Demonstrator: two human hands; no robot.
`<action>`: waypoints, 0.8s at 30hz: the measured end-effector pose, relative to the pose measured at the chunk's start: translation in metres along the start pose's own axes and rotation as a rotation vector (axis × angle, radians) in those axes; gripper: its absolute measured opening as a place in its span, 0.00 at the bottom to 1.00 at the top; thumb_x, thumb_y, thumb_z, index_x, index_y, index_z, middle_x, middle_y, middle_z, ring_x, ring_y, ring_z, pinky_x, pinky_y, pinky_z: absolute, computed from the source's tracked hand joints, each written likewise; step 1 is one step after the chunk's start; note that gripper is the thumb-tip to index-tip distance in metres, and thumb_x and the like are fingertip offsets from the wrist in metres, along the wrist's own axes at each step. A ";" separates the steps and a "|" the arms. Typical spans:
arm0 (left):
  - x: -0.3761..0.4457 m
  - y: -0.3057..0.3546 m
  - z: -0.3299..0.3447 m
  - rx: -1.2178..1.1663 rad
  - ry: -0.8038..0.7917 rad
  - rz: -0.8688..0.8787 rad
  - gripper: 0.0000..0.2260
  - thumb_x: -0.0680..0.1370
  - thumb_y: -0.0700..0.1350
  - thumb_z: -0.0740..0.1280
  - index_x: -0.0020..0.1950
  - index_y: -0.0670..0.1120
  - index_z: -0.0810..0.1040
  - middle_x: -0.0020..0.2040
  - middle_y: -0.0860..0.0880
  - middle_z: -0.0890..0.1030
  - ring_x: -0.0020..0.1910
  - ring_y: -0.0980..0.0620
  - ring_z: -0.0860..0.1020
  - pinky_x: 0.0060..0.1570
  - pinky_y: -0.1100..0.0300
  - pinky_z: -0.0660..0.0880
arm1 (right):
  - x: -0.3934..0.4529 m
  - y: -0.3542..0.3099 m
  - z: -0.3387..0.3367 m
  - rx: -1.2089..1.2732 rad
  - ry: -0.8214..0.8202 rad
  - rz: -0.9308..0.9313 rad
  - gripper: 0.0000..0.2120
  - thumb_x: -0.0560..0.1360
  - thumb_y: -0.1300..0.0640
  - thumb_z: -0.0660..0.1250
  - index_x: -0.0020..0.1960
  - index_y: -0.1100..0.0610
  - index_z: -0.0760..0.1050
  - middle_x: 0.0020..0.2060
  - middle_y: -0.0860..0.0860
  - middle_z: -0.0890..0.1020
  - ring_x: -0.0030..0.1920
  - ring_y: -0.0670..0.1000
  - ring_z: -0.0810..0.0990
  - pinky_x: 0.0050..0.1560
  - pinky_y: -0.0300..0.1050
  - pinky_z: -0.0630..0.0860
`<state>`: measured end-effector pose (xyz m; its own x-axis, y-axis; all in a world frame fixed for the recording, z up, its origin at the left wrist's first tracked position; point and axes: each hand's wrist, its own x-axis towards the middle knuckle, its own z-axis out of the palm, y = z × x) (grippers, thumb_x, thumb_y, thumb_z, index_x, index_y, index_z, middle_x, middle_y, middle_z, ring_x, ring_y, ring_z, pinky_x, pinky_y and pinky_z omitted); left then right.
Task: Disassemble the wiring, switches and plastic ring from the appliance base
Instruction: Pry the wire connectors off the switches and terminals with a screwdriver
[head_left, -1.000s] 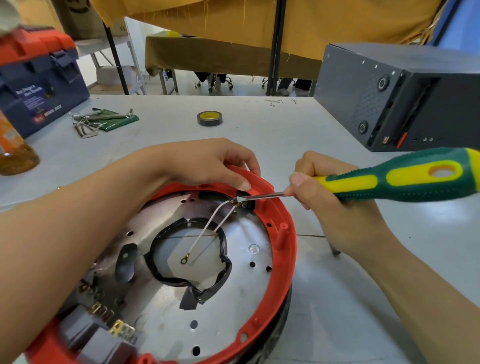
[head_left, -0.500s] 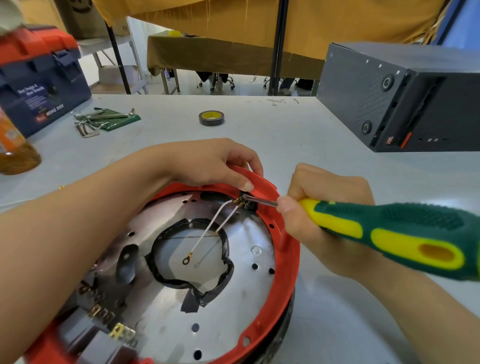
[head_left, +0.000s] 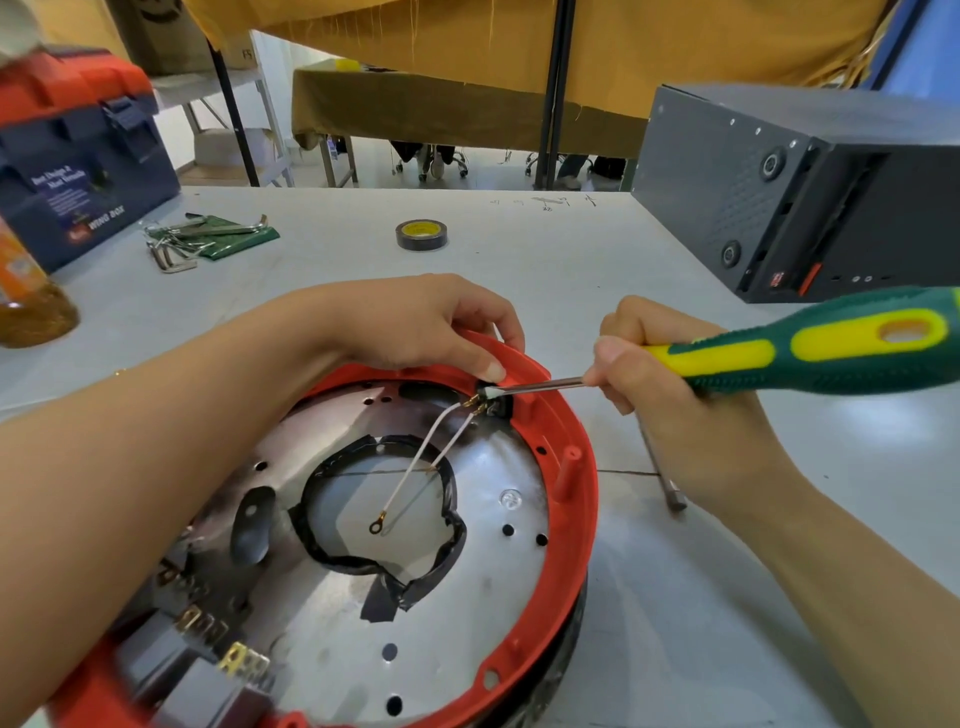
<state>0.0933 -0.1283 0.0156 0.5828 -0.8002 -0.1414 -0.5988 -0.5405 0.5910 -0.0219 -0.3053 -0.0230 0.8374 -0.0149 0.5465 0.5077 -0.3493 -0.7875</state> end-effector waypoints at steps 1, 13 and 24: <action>0.000 0.000 0.000 0.004 0.002 0.000 0.07 0.76 0.44 0.69 0.52 0.52 0.79 0.47 0.47 0.83 0.48 0.46 0.80 0.58 0.44 0.73 | 0.002 0.001 -0.001 0.010 0.001 0.017 0.17 0.70 0.49 0.60 0.31 0.61 0.64 0.27 0.63 0.63 0.31 0.61 0.63 0.31 0.51 0.60; 0.001 -0.001 0.000 -0.005 -0.006 -0.001 0.06 0.76 0.44 0.69 0.51 0.53 0.79 0.47 0.49 0.83 0.48 0.48 0.80 0.58 0.44 0.73 | 0.012 0.015 -0.003 0.131 0.000 0.099 0.16 0.68 0.49 0.60 0.31 0.61 0.65 0.27 0.56 0.64 0.29 0.50 0.63 0.30 0.42 0.60; -0.002 0.002 0.001 -0.027 0.007 -0.001 0.07 0.76 0.42 0.68 0.53 0.49 0.79 0.47 0.45 0.83 0.48 0.45 0.80 0.57 0.45 0.73 | 0.004 -0.001 0.001 0.051 -0.016 0.040 0.17 0.69 0.47 0.60 0.31 0.60 0.65 0.27 0.61 0.62 0.30 0.60 0.61 0.31 0.48 0.59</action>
<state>0.0903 -0.1283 0.0161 0.5875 -0.7976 -0.1368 -0.5832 -0.5345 0.6117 -0.0188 -0.3047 -0.0204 0.8600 -0.0123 0.5101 0.4834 -0.3004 -0.8223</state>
